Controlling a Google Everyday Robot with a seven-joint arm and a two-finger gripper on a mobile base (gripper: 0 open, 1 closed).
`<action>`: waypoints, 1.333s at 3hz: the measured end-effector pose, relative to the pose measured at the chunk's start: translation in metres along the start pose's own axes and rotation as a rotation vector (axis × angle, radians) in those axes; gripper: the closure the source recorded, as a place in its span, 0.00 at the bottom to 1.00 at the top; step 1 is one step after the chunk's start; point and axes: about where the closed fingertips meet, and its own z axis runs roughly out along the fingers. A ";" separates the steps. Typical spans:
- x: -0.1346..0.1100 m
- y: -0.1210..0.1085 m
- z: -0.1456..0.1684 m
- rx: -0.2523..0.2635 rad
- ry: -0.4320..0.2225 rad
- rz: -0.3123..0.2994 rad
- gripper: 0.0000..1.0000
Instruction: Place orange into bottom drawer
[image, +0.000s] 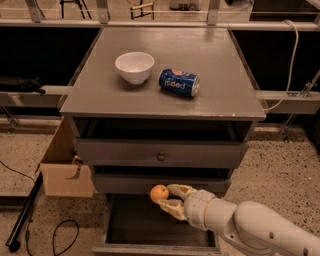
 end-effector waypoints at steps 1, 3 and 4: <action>0.006 0.000 0.007 -0.017 0.006 0.008 1.00; 0.062 0.000 0.023 -0.053 0.030 0.077 1.00; 0.118 -0.001 0.036 -0.069 0.070 0.167 1.00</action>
Offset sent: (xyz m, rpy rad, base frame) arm 0.0146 -0.0039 -0.0590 0.0300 0.0964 0.0243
